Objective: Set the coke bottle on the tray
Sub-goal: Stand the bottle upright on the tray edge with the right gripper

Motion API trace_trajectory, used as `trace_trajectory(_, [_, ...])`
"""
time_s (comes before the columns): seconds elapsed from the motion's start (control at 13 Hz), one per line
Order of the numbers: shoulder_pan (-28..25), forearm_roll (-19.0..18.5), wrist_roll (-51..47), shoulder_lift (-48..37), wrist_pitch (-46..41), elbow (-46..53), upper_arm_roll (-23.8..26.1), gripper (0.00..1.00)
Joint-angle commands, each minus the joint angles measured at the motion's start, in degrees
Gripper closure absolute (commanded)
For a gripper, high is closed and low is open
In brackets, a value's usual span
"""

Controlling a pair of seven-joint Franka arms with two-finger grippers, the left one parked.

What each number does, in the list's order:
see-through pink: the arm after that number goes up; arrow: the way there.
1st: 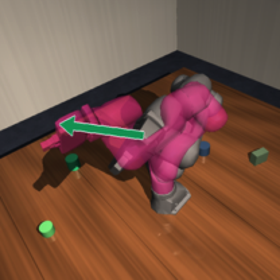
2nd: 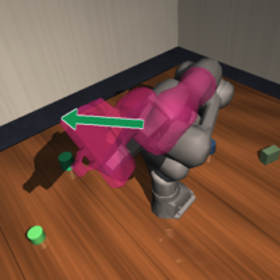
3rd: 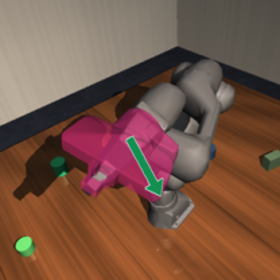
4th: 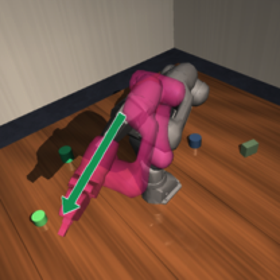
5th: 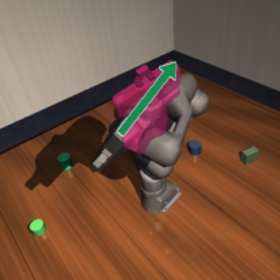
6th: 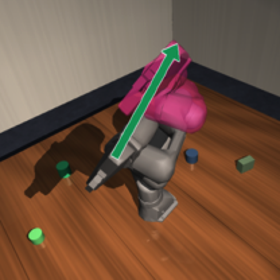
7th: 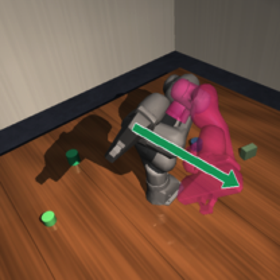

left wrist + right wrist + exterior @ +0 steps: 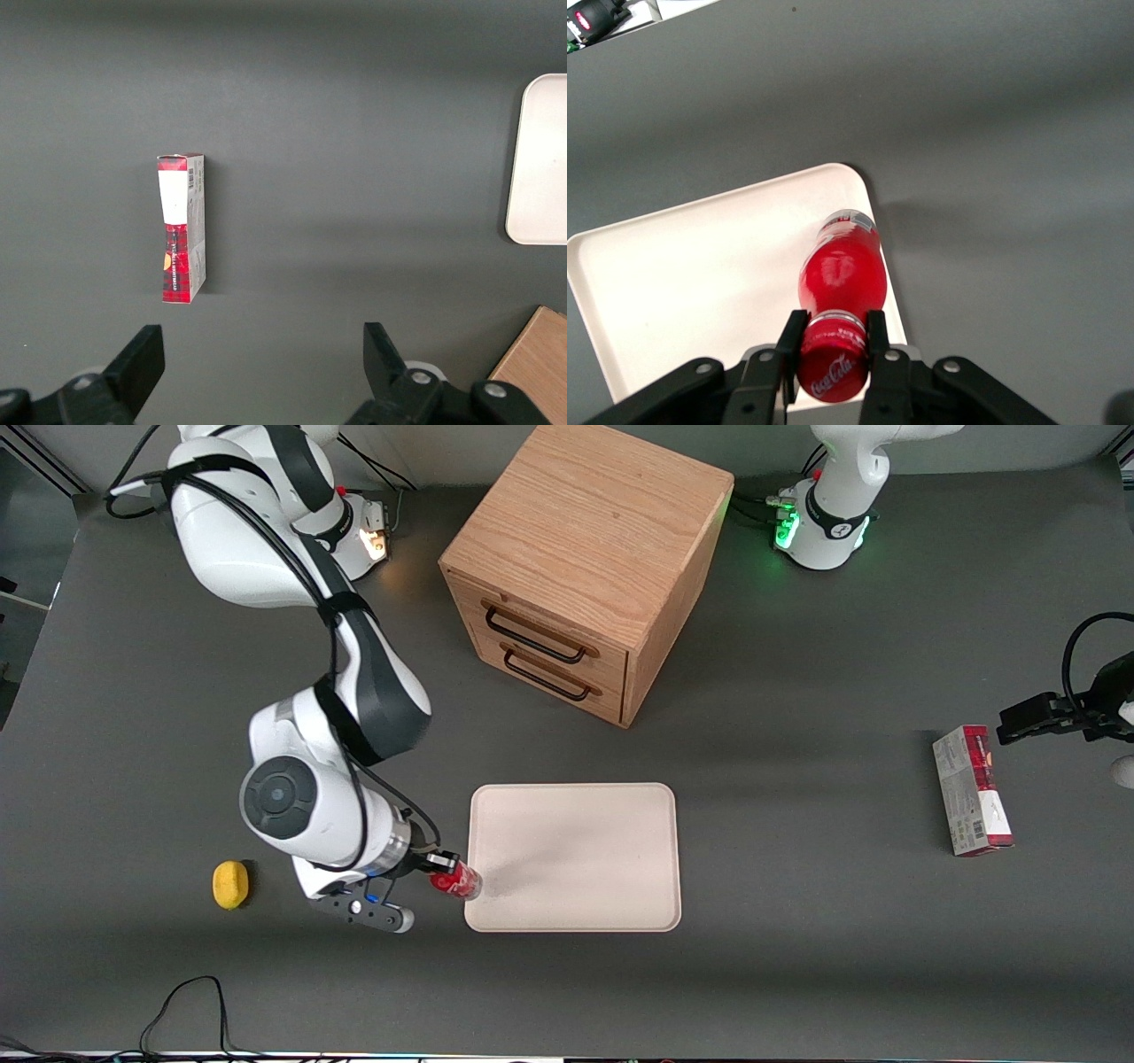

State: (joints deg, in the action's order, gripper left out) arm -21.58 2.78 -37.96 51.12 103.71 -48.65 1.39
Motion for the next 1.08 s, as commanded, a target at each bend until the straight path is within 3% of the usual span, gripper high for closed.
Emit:
trace_trajectory(0.0, [-1.26, -2.60, -2.73, 2.66, 2.02, 3.03, 0.19, 1.00])
trace_trajectory(0.85, [-2.67, -4.45, -3.35, 5.21, 5.28, 2.86, 0.19, 0.97])
trace_trajectory(0.92, [-2.67, -4.45, -3.44, 5.21, 5.45, 2.86, 0.19, 0.54])
trace_trajectory(1.0, [-3.02, -4.53, -3.44, 5.39, 5.72, 2.77, 0.19, 0.01])
